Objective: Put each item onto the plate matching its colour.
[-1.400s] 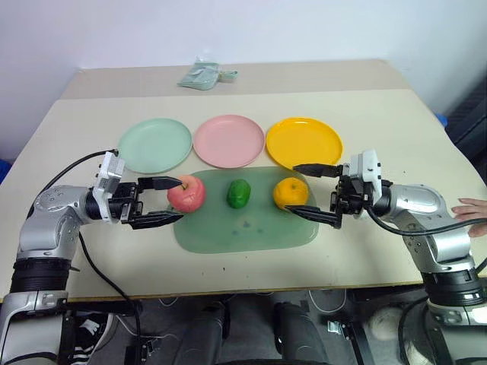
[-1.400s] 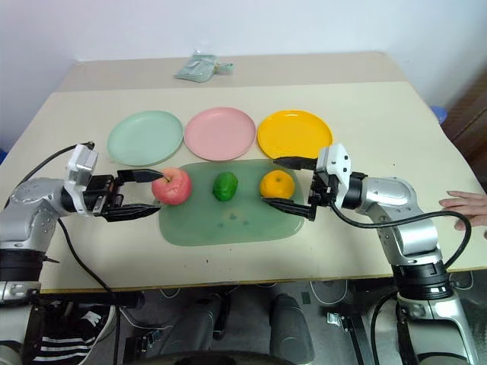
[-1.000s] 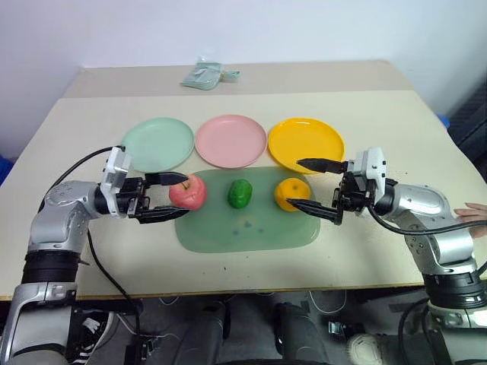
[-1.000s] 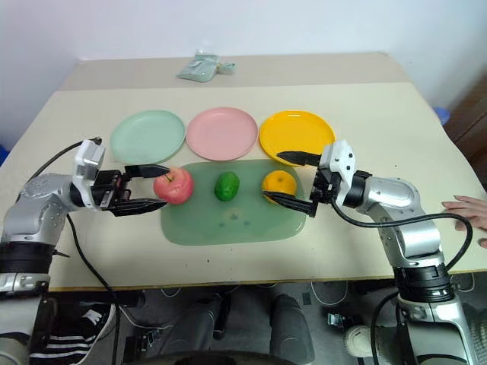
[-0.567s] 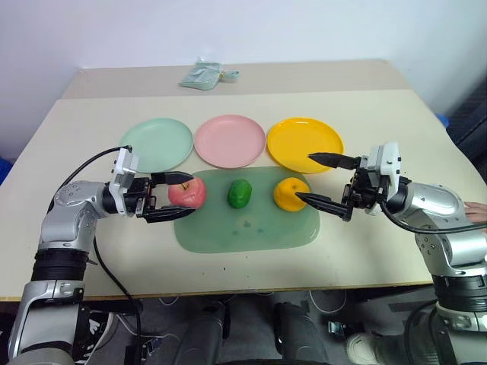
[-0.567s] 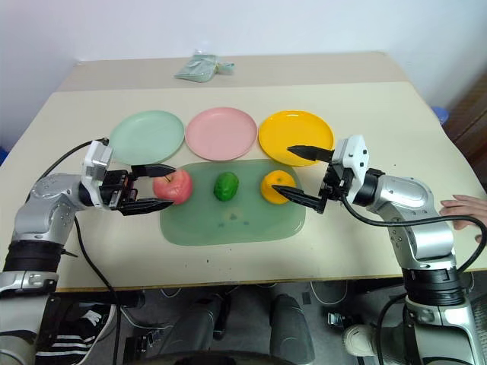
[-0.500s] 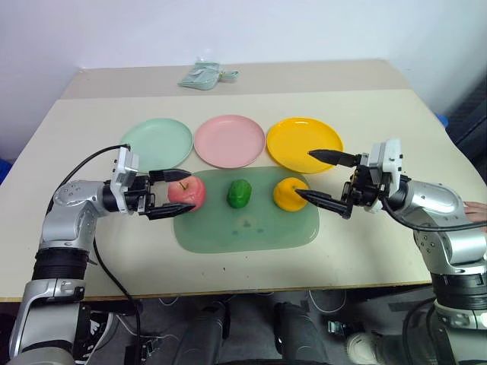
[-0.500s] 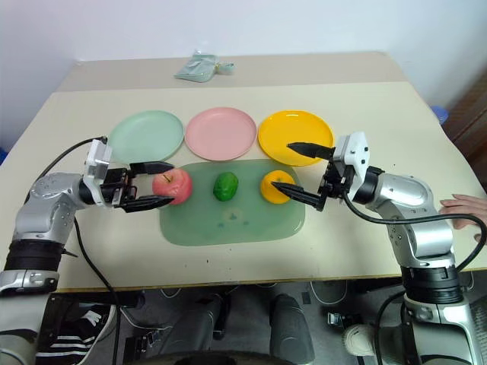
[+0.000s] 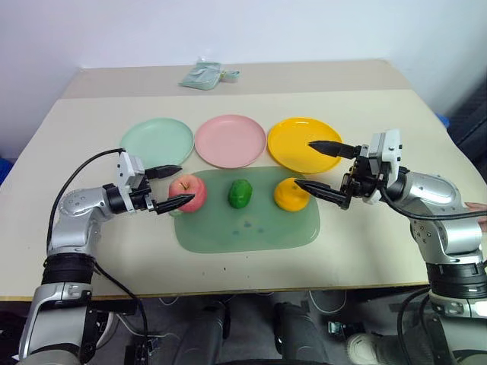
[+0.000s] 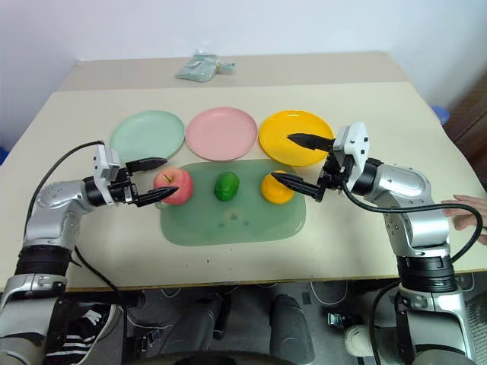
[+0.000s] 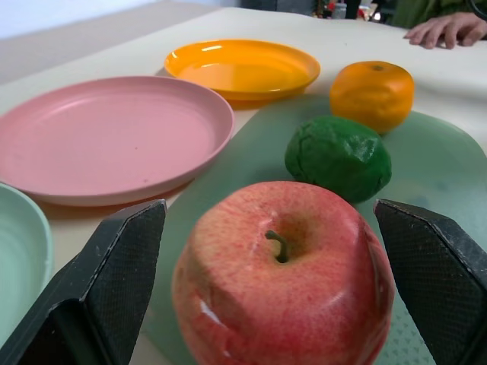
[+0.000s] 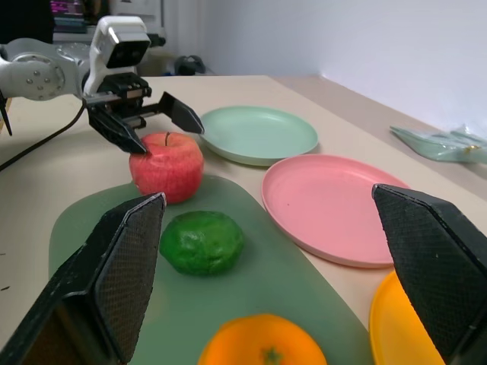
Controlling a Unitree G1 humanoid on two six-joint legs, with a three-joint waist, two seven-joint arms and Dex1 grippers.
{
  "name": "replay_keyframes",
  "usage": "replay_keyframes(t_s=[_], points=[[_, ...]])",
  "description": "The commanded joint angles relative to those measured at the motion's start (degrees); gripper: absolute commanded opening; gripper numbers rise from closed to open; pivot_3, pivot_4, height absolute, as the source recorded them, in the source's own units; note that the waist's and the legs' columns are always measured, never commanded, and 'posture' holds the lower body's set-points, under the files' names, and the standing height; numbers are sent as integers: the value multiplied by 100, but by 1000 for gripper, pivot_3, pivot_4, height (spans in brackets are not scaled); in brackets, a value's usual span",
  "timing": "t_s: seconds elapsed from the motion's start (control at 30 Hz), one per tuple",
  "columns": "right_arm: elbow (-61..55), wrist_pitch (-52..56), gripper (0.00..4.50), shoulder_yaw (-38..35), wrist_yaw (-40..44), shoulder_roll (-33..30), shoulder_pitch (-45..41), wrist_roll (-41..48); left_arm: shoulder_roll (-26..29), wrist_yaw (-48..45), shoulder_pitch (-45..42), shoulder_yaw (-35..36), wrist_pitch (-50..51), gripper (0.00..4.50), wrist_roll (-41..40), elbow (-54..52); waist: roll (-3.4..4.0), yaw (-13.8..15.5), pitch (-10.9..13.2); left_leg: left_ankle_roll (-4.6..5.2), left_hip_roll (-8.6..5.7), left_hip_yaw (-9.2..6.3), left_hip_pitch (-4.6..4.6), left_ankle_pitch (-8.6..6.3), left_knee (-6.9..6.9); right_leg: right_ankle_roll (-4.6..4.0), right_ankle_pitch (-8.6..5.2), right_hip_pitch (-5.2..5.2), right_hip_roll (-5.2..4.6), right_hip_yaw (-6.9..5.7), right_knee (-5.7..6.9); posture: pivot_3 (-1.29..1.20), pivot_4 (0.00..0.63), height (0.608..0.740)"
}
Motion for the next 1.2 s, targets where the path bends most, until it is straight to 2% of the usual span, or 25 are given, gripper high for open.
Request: replay_keyframes(t_s=[0.03,0.13,0.27,0.3,0.53,0.73,0.87,1.07,1.2], points=[[-87,-122,4456,-55,9,-45,-114,-11,0,33,7,-102,-199,4500,180,75,0,-7,0,0,-1,0,0,0,0,0,0,0,-1,1,0,0,150,740],[-139,-116,4456,-73,-10,-49,-102,-21,43,67,-43,-246,-293,4500,401,343,3,-7,-2,0,-1,0,2,0,0,0,0,0,0,0,1,0,150,740],[-170,-119,4500,-75,-33,-51,-72,-34,55,19,-196,-290,-592,3338,505,684,4,-8,-3,0,-1,0,9,0,0,0,0,10,-1,0,2,0,150,740],[-185,-109,4500,-87,-46,-49,-56,-25,16,31,-243,-251,-680,3220,462,721,4,-8,-4,0,-1,0,10,0,0,0,0,10,0,0,1,0,150,740],[-150,-193,4500,-110,-163,2,-55,-76,-239,355,-983,136,-619,3215,33,987,1,0,-1,0,-3,-5,4,0,5,2,1,9,0,-4,2,0,150,740],[-35,-229,4500,-236,-405,147,-245,45,-737,1817,-2483,293,-1096,3215,468,2294,-6,14,2,0,-11,-13,0,1,12,6,2,11,-2,-11,2,0,150,740],[434,-484,4500,-165,-882,306,-524,-416,-1162,2551,-3195,135,-1580,3215,927,3360,-5,-34,1,5,-17,-8,4,-1,9,9,3,13,-6,-9,3,0,150,740],[823,-838,4500,9,-1313,510,-743,-947,-1668,3479,-3828,-150,-1944,3215,1593,4375,-8,-25,2,6,-30,-6,1,0,10,13,5,10,-4,-10,6,0,150,740],[730,-860,4500,43,-1484,586,-657,-1056,-1870,3722,-3980,-84,-1872,3215,1657,4691,-8,-32,2,6,-32,-6,1,0,10,16,7,10,-4,-9,8,0,150,740]])
